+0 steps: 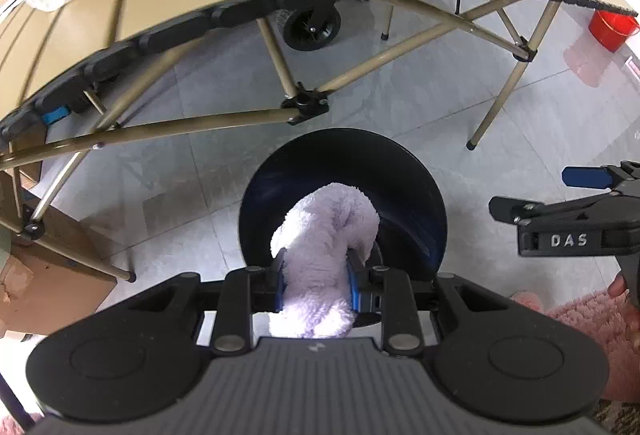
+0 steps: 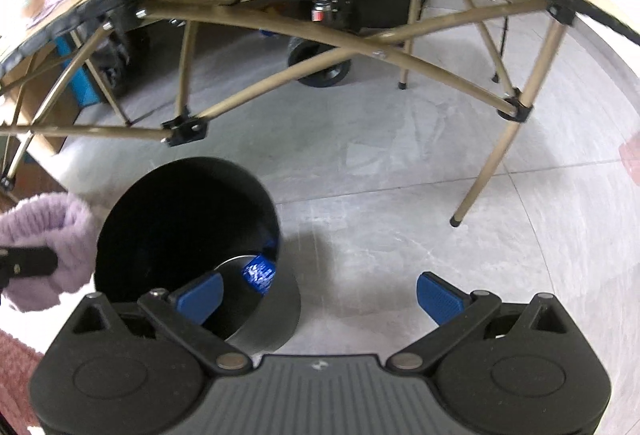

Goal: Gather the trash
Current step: 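Open the left tool to drop the lavender headband into the bin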

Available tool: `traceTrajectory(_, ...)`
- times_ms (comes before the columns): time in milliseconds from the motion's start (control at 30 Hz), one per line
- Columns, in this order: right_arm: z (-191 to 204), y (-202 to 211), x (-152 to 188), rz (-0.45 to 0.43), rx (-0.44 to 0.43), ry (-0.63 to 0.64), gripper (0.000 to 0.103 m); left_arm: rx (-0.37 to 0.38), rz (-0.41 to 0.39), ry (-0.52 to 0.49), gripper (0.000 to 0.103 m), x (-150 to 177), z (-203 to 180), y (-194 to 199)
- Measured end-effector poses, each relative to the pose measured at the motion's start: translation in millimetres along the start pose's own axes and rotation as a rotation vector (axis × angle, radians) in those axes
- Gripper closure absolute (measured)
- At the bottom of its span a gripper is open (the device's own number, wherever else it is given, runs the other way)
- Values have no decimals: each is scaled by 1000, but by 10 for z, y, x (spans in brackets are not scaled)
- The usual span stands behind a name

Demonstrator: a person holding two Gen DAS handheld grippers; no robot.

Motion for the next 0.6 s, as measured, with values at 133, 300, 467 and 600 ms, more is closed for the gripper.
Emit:
traceTrajectory(133, -178, -15, 0, -17, -6, -58, 0, 2, 16, -2, 75, -76, -114, -129)
traceTrajectory(300, -277, -48, -3, -20, -26, -85, 0, 5, 48, 18, 75, -143, -222, -314)
traceTrajectory(467, -252, -51, -17, -23, -51, -76, 0, -8, 82, 29, 75, -159, -263, -478)
traceTrajectory(600, -234, -41, -27, -27, -58, -71, 0, -23, 113, 33, 75, -140, -291, -632)
Point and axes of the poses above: each gripper's, at about its wrist camera, not at the fingertips, and y roughly against the way its jaws point, z to its left, x to its underside, the point moved 5 cm from there along -y, roughly the way its jaws point, and after that the axes turned 4 degrees about -x, right-handed, at the moved point
